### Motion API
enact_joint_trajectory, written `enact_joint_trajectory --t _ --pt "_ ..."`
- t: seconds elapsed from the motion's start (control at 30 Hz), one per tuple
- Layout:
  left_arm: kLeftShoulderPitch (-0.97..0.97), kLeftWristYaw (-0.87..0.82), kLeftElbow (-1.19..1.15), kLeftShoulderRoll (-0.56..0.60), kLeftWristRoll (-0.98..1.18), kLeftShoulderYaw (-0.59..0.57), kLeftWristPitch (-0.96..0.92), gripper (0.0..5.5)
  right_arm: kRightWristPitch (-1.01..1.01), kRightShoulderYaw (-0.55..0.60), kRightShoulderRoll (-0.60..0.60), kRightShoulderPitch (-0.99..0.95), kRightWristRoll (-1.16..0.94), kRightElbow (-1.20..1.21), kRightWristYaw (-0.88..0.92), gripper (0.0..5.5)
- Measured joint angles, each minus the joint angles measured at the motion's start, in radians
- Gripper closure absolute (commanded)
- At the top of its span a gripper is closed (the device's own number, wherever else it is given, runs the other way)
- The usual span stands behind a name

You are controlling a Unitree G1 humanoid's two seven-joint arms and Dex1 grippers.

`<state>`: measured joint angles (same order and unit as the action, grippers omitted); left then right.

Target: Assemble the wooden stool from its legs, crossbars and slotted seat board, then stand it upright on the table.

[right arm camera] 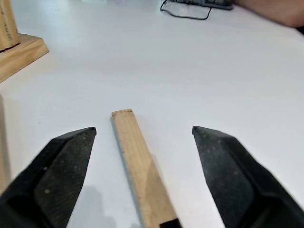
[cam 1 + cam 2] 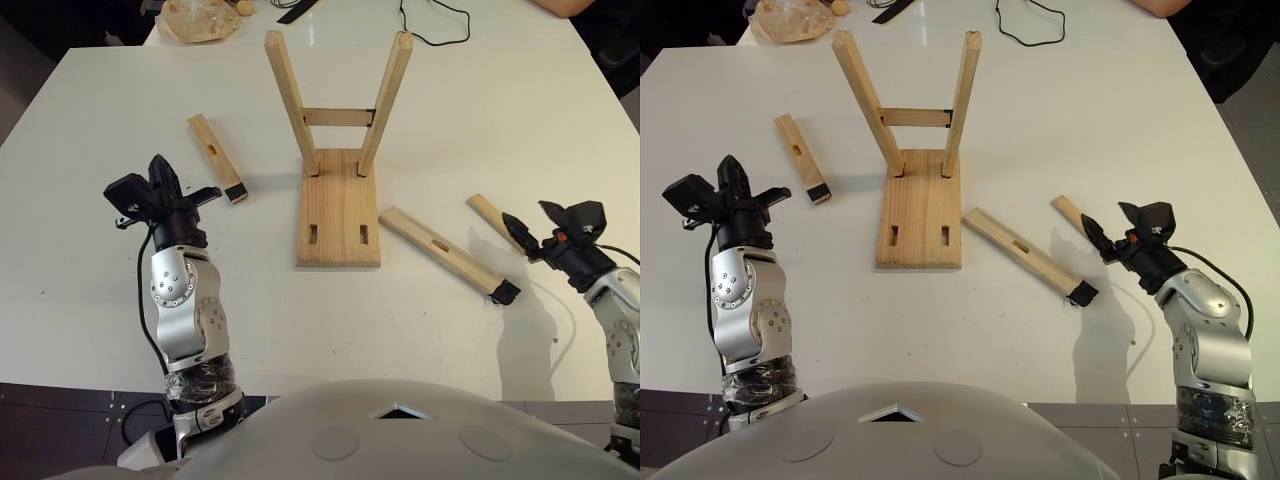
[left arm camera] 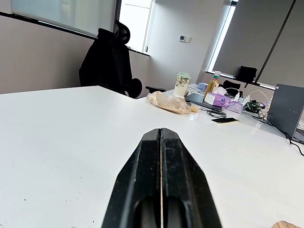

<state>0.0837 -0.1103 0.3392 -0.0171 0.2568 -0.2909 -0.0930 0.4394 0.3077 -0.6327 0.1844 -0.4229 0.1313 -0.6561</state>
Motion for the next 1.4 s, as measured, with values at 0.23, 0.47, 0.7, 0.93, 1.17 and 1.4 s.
enact_joint_trajectory --t 0.23,0.47,0.7,0.93,1.17,1.4 --pt "-0.006 0.001 -0.004 0.006 0.000 0.000 0.000 5.50 0.015 -0.058 -0.139 -0.079 0.023 -0.210 -0.207 1.76" --pt "-0.029 -0.004 -0.015 0.005 0.000 -0.004 0.002 5.50 -0.072 -0.102 -0.180 -0.042 0.080 -0.311 -0.281 2.15" --pt "-0.046 -0.035 0.022 0.009 0.076 -0.051 -0.091 5.50 -0.141 -0.095 -0.154 -0.026 0.110 -0.339 -0.221 3.24" --pt "-0.131 -0.136 0.072 0.050 0.222 -0.159 -0.308 5.50 -0.158 -0.070 -0.108 -0.020 0.088 -0.357 -0.193 4.20" --pt "-0.348 -0.183 0.073 0.174 0.493 -0.310 -0.427 5.50 0.113 0.151 0.200 -0.426 -0.236 -0.562 0.150 4.20" --pt "-0.620 0.039 -0.043 0.265 0.737 -0.262 -0.505 5.03 0.260 0.234 0.430 -0.883 -0.746 -0.288 0.317 4.20"
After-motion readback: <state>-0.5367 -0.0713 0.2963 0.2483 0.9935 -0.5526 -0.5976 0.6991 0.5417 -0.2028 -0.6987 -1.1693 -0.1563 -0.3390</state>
